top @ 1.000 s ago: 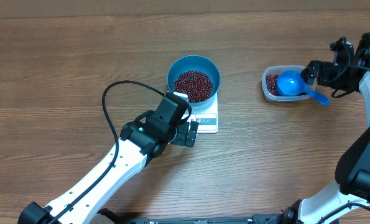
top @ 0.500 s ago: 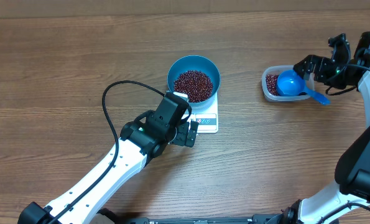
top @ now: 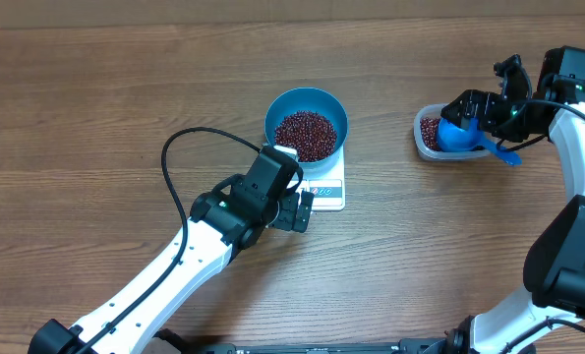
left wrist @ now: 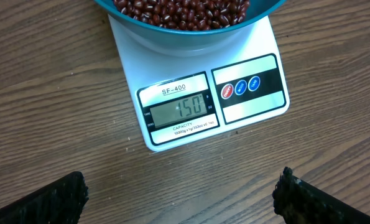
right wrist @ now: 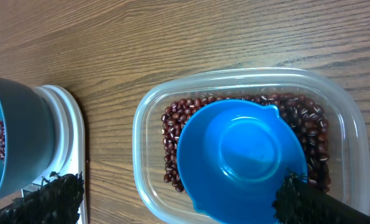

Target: Scoop item into bowl and weigh 150g on scale

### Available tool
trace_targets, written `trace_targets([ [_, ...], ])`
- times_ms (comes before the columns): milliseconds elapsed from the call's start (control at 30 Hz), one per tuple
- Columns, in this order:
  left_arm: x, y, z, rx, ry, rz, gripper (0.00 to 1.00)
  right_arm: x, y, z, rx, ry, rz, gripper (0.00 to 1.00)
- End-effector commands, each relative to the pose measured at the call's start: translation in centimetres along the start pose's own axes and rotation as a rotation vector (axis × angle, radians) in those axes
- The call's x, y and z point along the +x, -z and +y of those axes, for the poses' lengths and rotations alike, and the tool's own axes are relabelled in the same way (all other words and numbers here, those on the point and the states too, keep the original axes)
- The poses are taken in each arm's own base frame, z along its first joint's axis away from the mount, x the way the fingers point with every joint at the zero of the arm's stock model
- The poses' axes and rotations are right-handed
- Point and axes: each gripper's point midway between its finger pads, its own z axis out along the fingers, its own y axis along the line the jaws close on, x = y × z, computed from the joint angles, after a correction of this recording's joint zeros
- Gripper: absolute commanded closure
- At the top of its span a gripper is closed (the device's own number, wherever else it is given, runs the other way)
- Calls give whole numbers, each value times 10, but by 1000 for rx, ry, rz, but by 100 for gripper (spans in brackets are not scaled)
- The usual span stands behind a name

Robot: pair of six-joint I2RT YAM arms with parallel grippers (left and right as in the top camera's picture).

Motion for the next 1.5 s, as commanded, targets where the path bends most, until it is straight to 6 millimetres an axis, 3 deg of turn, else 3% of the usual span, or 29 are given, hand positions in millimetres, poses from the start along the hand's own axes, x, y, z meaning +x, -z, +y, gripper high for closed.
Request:
trace_targets([
  [0,3,-1,3,-10,-13,3,0,1,-2,1,-12,-5,2,0],
  [400,-7,0,0,4,-9,-37,1,1,-2,1,-12,-5,2,0],
  [667,10,3,-17,111,-83,50,0,1,-2,1,-12,-5,2,0],
  [900,4,15,-17,70,-18,155,0,1,-2,1,-12,-5,2,0],
  [1100,13,-5,-9,-26,-19,315,0,1,-2,1,-12,-5,2,0],
  [1200,21,-17,-8,-52,61,357,0,1,-2,1,-12,-5,2,0],
  [1467,18,-24,-4,-133,89,312,0,1,-2,1,-12,-5,2,0],
])
